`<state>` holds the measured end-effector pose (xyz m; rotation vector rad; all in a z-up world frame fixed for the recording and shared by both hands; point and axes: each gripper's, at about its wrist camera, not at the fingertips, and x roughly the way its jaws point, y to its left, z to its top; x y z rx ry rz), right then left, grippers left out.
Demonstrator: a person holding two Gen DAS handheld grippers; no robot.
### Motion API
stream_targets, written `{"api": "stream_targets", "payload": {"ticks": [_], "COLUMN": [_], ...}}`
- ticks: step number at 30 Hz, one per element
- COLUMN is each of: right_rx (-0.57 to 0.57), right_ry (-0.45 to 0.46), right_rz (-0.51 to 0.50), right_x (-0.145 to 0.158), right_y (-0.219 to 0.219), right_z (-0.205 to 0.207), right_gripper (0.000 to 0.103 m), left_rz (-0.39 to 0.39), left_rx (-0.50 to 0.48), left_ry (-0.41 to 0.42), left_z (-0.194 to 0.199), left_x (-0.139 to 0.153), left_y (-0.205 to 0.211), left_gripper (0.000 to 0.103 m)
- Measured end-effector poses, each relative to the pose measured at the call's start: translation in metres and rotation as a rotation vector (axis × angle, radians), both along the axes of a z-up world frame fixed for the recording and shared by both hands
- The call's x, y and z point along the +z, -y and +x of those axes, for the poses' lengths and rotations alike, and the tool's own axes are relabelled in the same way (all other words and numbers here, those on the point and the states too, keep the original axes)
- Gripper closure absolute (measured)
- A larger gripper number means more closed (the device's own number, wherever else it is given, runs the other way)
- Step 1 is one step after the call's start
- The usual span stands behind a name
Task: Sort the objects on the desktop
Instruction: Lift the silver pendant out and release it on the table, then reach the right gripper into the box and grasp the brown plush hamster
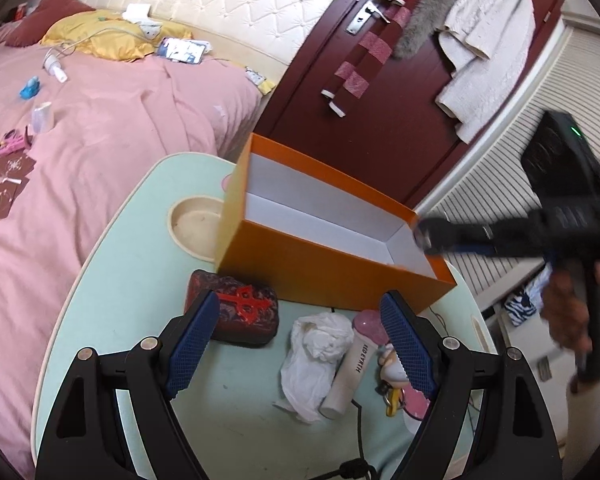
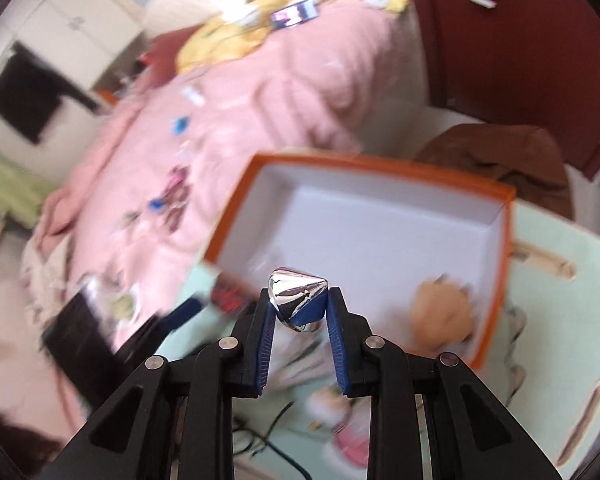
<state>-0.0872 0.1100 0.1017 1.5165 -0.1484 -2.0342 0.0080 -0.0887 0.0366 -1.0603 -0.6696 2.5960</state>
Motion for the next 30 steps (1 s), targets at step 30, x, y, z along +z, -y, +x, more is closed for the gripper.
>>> {"api": "stream_targets", "payload": {"ticks": [30], "right_rx": [0.112], "right_ry": [0.424], "right_rz": [0.487], "right_x": [-0.037], "right_y": [0.004], "right_z": [-0.1], "right_gripper": [0.059], "left_rz": [-0.075], "left_rx": [-0.022], "left_ry": [0.007], "left_z": [-0.001], "left_x": [-0.004], "left_y": [-0.013], "left_gripper": [0.02]}}
